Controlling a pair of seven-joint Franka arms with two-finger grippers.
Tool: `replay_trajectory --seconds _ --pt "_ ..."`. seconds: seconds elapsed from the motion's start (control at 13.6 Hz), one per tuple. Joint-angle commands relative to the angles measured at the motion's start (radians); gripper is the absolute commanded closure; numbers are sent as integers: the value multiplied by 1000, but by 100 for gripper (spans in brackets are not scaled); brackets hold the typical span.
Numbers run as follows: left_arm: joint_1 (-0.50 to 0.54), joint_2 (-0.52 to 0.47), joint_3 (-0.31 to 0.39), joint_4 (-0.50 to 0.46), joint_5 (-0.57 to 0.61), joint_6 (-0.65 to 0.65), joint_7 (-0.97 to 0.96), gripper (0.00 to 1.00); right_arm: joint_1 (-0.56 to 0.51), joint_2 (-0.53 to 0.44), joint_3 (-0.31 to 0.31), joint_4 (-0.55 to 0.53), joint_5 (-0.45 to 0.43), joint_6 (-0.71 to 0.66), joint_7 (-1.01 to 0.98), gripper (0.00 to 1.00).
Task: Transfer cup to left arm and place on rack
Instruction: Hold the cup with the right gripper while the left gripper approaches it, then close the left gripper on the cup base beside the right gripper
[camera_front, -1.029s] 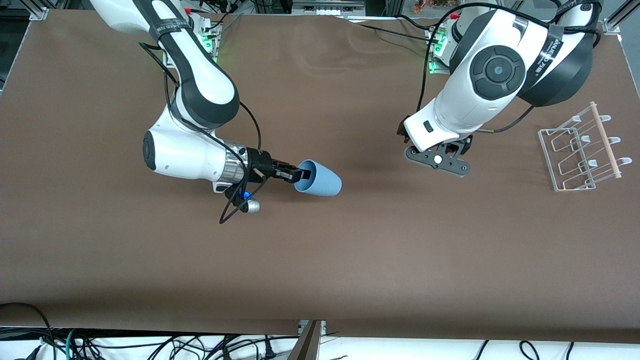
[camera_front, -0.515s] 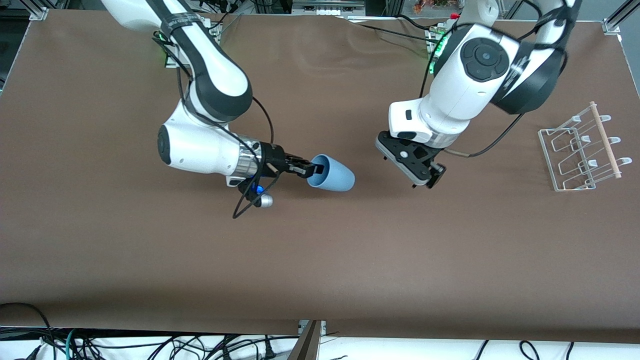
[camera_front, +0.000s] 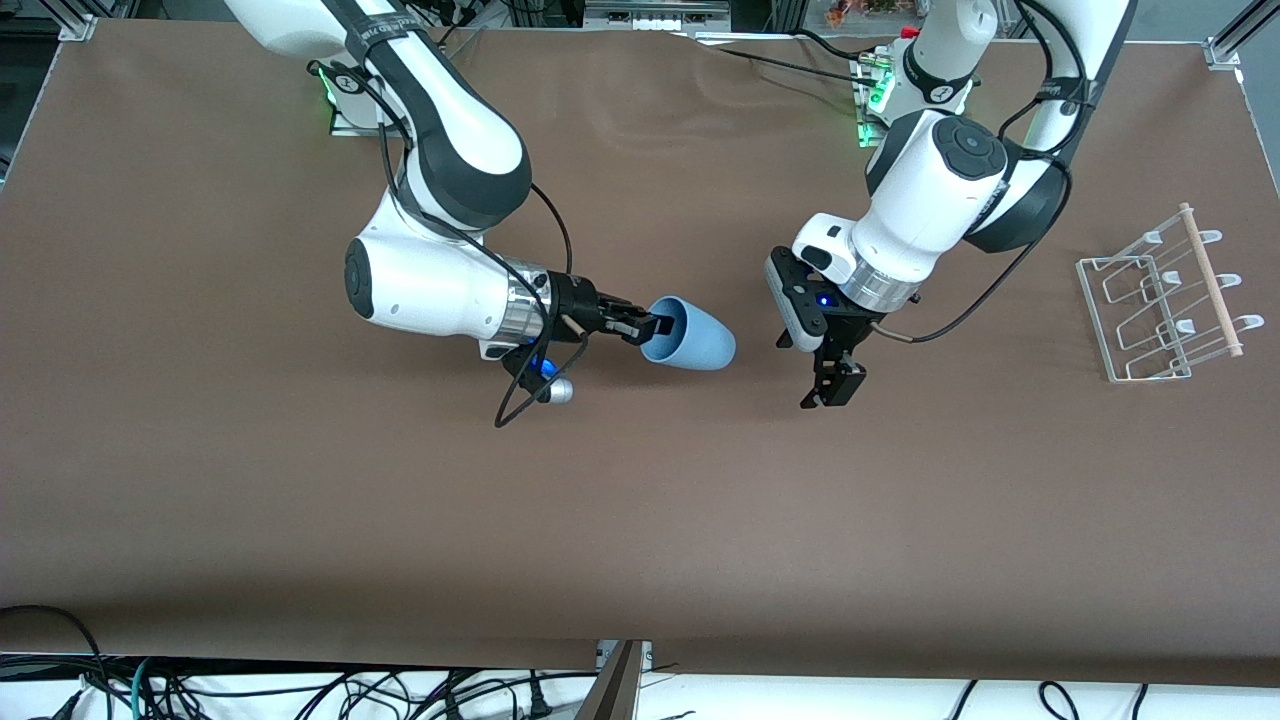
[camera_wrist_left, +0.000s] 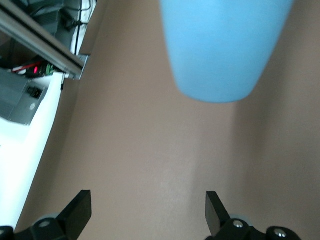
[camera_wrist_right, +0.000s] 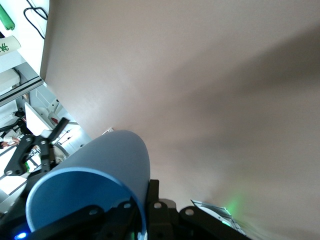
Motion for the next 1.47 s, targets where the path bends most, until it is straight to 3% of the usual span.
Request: replay_trajectory --seconds 0.0,0.44,1.03,1.1,1.18,1.25,1.32,1.4 --pt "-4 -10 -31 -29 -49 49 57 0 14 49 5 71 22 6 13 100" --pt "-19 7 -68 -19 -87 84 15 0 22 56 5 81 31 14 12 100" --pt "-74 84 -66 93 -84 86 -73 0 35 64 5 88 42 15 12 100" --pt "-74 84 -66 95 -83 86 -73 9 35 64 5 88 42 15 12 100" --pt "-74 84 -66 95 -81 84 -73 42 37 64 5 88 42 15 12 100" --pt "-74 84 -66 93 -81 84 -73 85 37 64 5 88 42 15 12 100" --pt "-74 84 -66 93 -81 84 -75 100 37 64 5 88 42 15 10 100" --pt "-74 84 -66 93 -81 81 -75 100 35 64 5 88 42 15 10 100"
